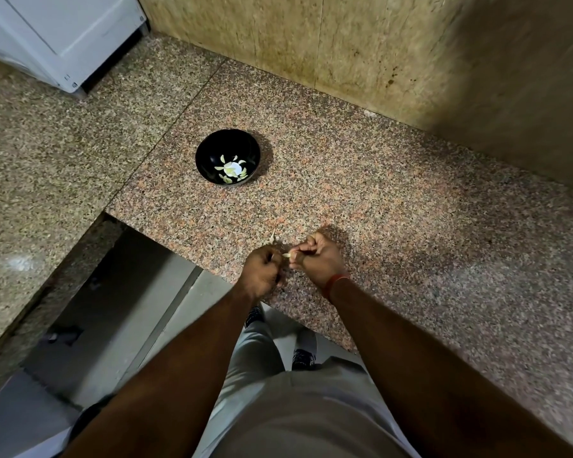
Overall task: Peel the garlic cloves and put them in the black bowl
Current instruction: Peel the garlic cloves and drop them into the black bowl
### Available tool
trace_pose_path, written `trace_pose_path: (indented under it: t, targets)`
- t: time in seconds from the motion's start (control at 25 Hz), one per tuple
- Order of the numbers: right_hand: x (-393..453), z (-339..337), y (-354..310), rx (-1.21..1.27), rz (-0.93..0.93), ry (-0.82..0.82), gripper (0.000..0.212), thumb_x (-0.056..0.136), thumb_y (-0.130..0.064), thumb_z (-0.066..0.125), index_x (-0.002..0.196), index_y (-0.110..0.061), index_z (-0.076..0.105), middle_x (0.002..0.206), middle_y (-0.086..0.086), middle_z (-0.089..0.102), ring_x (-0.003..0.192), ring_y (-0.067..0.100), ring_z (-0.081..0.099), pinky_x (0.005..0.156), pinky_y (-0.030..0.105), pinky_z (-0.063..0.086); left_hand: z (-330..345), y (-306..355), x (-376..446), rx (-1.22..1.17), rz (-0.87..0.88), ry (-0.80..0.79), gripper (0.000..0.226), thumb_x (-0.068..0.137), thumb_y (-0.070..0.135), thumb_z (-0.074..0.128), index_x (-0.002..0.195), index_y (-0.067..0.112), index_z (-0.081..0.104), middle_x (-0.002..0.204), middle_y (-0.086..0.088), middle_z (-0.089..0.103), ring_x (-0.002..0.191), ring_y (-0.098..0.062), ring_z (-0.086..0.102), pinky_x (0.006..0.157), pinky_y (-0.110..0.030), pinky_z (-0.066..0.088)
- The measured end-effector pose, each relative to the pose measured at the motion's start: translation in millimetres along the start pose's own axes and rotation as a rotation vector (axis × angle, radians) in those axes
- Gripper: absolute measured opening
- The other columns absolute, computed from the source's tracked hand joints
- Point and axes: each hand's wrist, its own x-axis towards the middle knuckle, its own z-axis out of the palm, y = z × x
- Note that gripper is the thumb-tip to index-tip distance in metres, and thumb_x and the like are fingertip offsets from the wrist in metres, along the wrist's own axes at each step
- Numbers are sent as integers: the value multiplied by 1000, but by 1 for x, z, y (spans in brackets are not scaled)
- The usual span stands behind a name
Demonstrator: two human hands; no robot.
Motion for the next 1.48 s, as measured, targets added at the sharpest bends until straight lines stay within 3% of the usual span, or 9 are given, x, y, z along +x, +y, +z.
trace_pose_path:
  t: [0.12, 0.36, 0.52, 0.72, 0.84, 0.96, 1.16, 1.32, 1.48]
  targets:
    - [3, 4, 1, -99, -47, 45, 19, 87, 11, 62, 95, -4, 53, 100, 21, 65, 91, 27, 64, 81, 49, 60, 1, 4, -4, 36, 34, -4, 16, 106, 4, 47, 100, 1, 61, 66, -9, 61, 42, -14, 48, 38, -25, 39]
    - [4, -2, 1, 167, 47, 13, 44, 87, 9, 71, 109, -17, 43, 116, 20, 64, 99, 28, 70, 77, 34, 62, -7, -2, 2, -49, 8, -14, 18, 107, 8, 46, 101, -1, 61, 67, -9, 59, 52, -20, 50, 47, -33, 42]
    - [7, 0, 3, 184, 68, 5, 30, 87, 7, 70, 96, -14, 50, 114, 19, 65, 104, 31, 68, 85, 42, 62, -1, -1, 3, -140, -28, -53, 20, 107, 9, 46, 104, -1, 63, 74, -14, 62, 57, -21, 53, 50, -32, 43]
    - [11, -1, 0, 25, 17, -5, 24, 89, 12, 56, 96, -10, 52, 103, 21, 63, 92, 26, 61, 78, 44, 59, -1, -4, 12, -168, -49, -76, 19, 105, 12, 52, 107, 0, 66, 84, -22, 64, 61, -25, 56, 50, -34, 45]
    - [11, -3, -3, -9, -17, -25, 29, 89, 13, 56, 94, -16, 53, 99, 12, 63, 89, 24, 61, 72, 39, 59, -2, -5, 13, -207, -60, -70, 21, 105, 14, 52, 105, -1, 66, 78, -19, 62, 59, -24, 54, 50, -33, 43]
    - [10, -6, -1, -172, -67, 50, 21, 90, 7, 62, 91, -14, 58, 97, 7, 67, 90, 24, 66, 79, 47, 62, -2, -2, 11, -292, -93, -35, 17, 103, 12, 56, 95, 1, 64, 73, -14, 61, 56, -23, 52, 48, -30, 42]
    - [7, -14, 3, -502, -294, 74, 35, 85, 8, 58, 80, -25, 67, 84, -8, 74, 83, 7, 71, 79, 33, 62, -3, 2, 8, -367, -95, -13, 18, 103, 2, 49, 90, 0, 62, 72, -11, 60, 55, -21, 53, 41, -27, 41]
    - [9, -13, 0, -633, -397, 127, 25, 79, -5, 71, 71, -28, 67, 71, -14, 70, 68, 0, 67, 69, 31, 61, -4, 2, 9, -348, -101, -29, 19, 104, 4, 50, 92, -1, 64, 72, -11, 62, 57, -21, 54, 41, -29, 40]
    - [8, -13, -10, -610, -340, -11, 34, 78, 6, 68, 94, -24, 75, 91, -13, 73, 84, 0, 68, 74, 17, 57, -2, 4, 10, -301, -98, -16, 25, 103, 7, 53, 81, 2, 63, 68, -12, 59, 54, -22, 51, 41, -28, 39]
